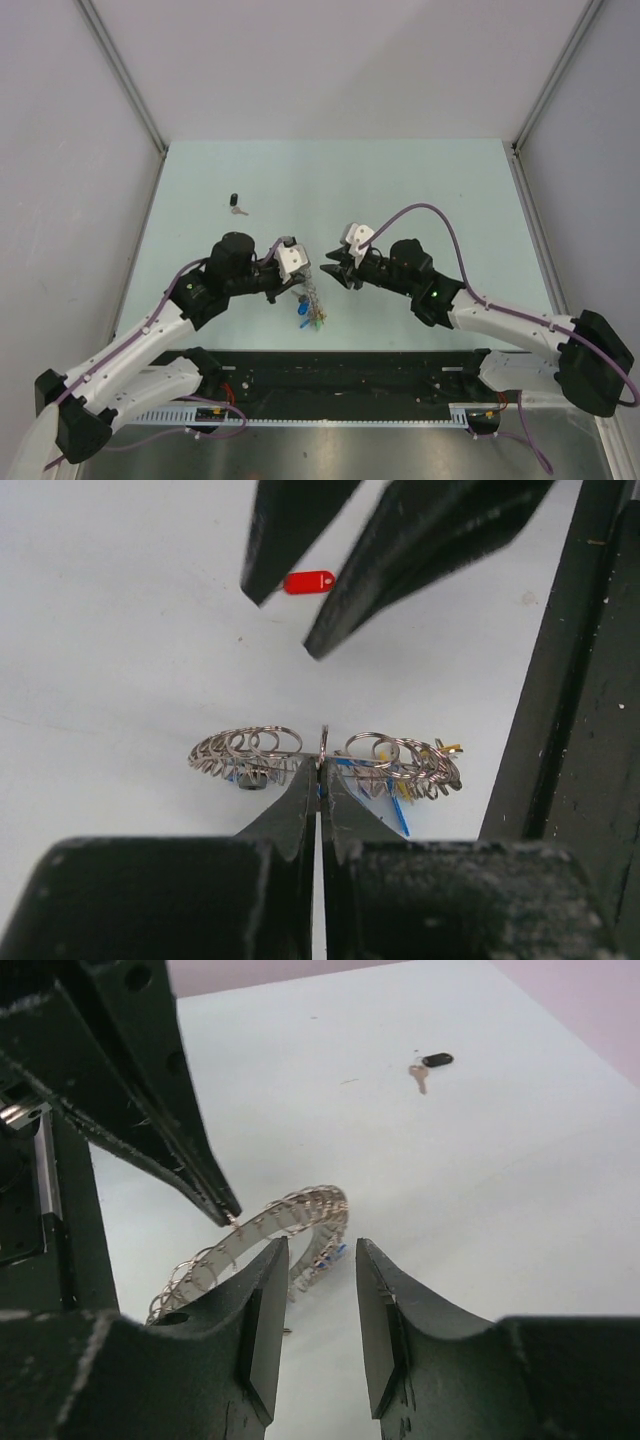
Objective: Put the keys on the keyring
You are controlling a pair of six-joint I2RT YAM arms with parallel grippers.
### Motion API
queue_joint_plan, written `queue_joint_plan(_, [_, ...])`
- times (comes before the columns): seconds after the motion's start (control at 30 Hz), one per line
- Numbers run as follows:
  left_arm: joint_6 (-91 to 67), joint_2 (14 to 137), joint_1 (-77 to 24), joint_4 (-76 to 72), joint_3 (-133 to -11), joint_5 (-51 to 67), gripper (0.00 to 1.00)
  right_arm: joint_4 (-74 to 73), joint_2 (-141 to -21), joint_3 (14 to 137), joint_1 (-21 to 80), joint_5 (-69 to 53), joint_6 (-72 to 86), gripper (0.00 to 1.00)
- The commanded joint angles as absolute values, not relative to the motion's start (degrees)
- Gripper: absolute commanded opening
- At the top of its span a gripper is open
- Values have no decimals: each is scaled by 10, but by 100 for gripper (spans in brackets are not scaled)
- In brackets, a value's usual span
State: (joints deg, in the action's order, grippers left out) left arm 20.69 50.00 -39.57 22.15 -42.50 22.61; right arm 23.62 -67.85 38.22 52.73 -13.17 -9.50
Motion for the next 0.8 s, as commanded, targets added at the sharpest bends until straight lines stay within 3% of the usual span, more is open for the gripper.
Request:
queue_joint_plan(0.0, [271,480,-391,168,-415,292,0,185,-618,383,505,-79,-74,39])
queue_joint_plan(0.37, [380,564,-384,207,-454,390,0,8,-608,400,350,-72,49,40])
queue_joint_plan(0.77, [403,712,-383,330,-568,329,1,-126,-779,487,319,-32,30,41])
